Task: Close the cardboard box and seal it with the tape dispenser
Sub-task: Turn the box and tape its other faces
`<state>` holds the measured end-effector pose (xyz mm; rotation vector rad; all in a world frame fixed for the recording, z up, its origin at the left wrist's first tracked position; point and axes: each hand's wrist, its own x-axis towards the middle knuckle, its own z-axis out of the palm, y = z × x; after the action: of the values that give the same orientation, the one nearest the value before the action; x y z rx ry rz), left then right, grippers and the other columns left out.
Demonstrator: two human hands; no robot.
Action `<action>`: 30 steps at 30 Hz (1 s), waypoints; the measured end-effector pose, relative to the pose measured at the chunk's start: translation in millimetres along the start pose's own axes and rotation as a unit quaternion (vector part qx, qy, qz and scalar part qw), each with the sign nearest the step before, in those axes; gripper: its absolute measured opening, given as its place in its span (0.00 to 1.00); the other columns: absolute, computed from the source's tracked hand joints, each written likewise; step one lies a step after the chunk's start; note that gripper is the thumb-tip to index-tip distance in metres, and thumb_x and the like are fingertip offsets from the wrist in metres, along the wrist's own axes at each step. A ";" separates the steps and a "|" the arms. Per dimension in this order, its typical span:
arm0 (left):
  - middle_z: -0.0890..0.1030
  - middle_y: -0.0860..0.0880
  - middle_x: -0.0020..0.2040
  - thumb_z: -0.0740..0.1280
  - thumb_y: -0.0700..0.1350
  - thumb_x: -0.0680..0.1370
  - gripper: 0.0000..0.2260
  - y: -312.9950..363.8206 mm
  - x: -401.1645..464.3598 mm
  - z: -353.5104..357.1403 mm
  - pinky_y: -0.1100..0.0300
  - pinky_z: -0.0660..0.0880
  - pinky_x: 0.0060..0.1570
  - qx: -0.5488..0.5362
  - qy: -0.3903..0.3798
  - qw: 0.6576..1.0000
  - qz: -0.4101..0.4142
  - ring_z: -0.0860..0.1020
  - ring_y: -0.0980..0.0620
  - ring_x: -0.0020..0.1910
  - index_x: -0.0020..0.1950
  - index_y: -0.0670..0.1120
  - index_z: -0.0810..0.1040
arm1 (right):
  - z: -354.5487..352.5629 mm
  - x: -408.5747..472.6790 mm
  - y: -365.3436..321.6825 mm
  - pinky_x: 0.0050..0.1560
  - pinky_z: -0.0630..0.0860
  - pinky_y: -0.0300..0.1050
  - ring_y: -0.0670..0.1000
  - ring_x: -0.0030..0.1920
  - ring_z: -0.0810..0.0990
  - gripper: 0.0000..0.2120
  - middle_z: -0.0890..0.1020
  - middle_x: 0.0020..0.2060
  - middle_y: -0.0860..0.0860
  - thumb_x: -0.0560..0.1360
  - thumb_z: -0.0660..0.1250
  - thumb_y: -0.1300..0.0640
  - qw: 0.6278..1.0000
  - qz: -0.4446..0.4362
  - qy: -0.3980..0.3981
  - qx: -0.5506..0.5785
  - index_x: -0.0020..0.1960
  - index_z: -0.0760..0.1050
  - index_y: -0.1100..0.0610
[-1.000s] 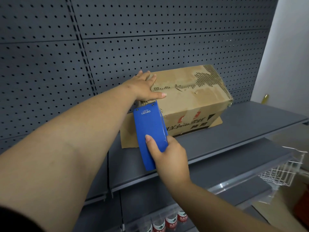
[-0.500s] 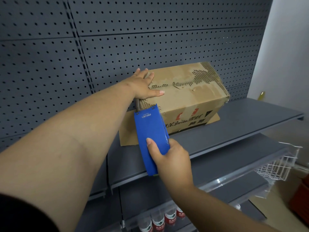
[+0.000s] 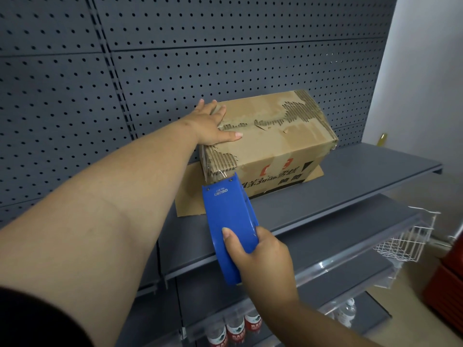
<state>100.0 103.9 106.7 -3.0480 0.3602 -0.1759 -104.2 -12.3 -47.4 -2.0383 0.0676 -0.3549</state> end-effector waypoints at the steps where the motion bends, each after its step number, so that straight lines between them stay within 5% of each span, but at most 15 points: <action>1: 0.38 0.52 0.77 0.53 0.74 0.69 0.44 -0.1 0.0 -0.1 0.46 0.41 0.73 -0.001 -0.001 1.000 0.001 0.34 0.48 0.74 0.76 0.53 0.40 | -0.7 -0.8 0.2 0.39 0.77 0.51 0.52 0.36 0.78 0.26 0.78 0.33 0.51 0.67 0.59 0.33 1.000 0.003 0.001 0.000 0.39 0.71 0.58; 18: 0.30 0.47 0.74 0.57 0.68 0.73 0.43 3.1 -3.4 10.1 0.45 0.41 0.71 -0.148 0.049 0.987 -0.033 0.31 0.46 0.73 0.76 0.50 0.37 | 6.2 29.1 -8.8 0.38 0.80 0.51 0.52 0.37 0.81 0.21 0.79 0.35 0.50 0.71 0.63 0.36 0.997 0.035 -0.042 0.058 0.39 0.72 0.55; 24: 0.33 0.45 0.75 0.59 0.62 0.76 0.44 8.6 -5.0 15.8 0.50 0.51 0.72 -0.322 0.076 0.938 -0.099 0.45 0.45 0.76 0.74 0.44 0.32 | 3.8 32.9 -10.2 0.38 0.80 0.52 0.52 0.36 0.81 0.22 0.79 0.35 0.51 0.70 0.64 0.36 0.997 0.032 -0.045 0.058 0.39 0.73 0.57; 30: 0.53 0.47 0.77 0.45 0.58 0.81 0.27 4.1 -0.5 27.9 0.48 0.57 0.72 -0.482 0.116 0.860 -0.123 0.56 0.44 0.74 0.76 0.53 0.37 | 2.1 34.1 -11.7 0.36 0.80 0.51 0.52 0.36 0.81 0.22 0.79 0.35 0.51 0.70 0.64 0.36 0.996 0.035 -0.052 0.063 0.38 0.71 0.56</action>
<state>102.0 101.4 78.6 -4.0855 0.0486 -0.5196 -72.3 -11.7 -30.6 -1.9201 0.0503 -0.2030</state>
